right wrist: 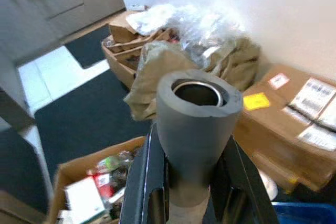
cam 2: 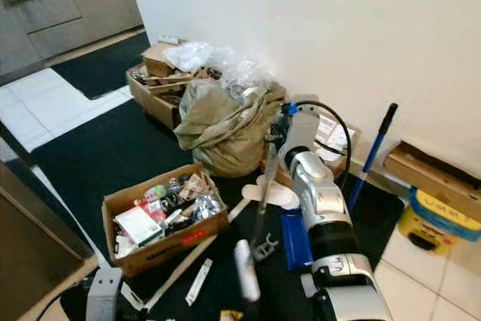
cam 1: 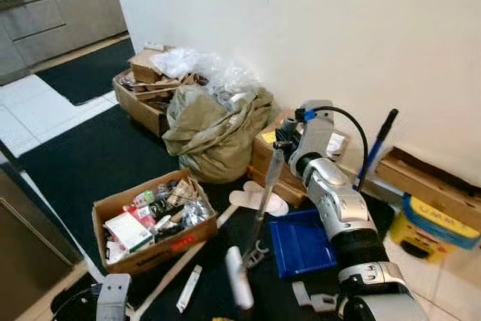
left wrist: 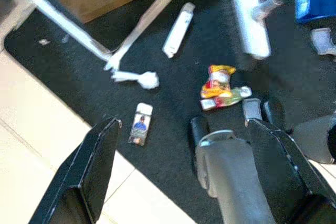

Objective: Sweep floor

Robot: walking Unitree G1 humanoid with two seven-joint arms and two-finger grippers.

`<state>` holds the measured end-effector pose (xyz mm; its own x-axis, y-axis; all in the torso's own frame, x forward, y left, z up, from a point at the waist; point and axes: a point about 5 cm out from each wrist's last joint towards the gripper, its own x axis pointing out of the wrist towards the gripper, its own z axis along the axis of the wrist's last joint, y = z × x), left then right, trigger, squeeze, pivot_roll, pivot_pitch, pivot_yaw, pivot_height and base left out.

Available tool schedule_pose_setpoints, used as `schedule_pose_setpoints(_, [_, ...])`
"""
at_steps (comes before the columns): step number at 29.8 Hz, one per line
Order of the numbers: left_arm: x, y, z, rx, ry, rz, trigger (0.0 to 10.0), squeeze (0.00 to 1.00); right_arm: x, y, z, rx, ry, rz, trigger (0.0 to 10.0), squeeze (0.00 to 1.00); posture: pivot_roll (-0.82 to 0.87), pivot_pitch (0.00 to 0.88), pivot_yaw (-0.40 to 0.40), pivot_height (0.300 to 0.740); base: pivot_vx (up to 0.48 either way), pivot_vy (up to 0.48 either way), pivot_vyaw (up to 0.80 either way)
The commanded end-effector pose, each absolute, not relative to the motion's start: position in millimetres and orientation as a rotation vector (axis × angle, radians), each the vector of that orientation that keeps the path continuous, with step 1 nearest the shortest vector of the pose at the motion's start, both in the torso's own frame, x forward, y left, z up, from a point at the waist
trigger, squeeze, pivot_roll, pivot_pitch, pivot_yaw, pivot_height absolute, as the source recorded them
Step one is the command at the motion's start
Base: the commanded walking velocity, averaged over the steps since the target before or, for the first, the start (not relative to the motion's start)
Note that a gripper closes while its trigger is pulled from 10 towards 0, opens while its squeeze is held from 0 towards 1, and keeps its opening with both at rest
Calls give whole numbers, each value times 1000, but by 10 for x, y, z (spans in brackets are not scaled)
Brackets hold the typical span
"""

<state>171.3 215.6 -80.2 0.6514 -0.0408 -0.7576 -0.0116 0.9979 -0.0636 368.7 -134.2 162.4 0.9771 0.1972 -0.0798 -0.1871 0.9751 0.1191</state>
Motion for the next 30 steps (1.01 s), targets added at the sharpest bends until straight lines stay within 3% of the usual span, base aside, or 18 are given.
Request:
schedule_pose_setpoints(1, [1656,2203,-819,-59,881,-14,10000,0,3691,-1339,1688,121,63,195,10000,0,-51,84,46,740,244,0,0])
schedule_pose_setpoints(20, [1698,2108,-817,-31,869,-44,10000,0,3636,-1165,1605,149,95,216,10000,0,-41,137,57,740,89,0,0])
schedule_pose_setpoints(30, [1679,2059,-818,-22,837,-63,10000,0,3640,-1074,1584,188,26,207,10000,0,-6,223,72,740,0,0,0])
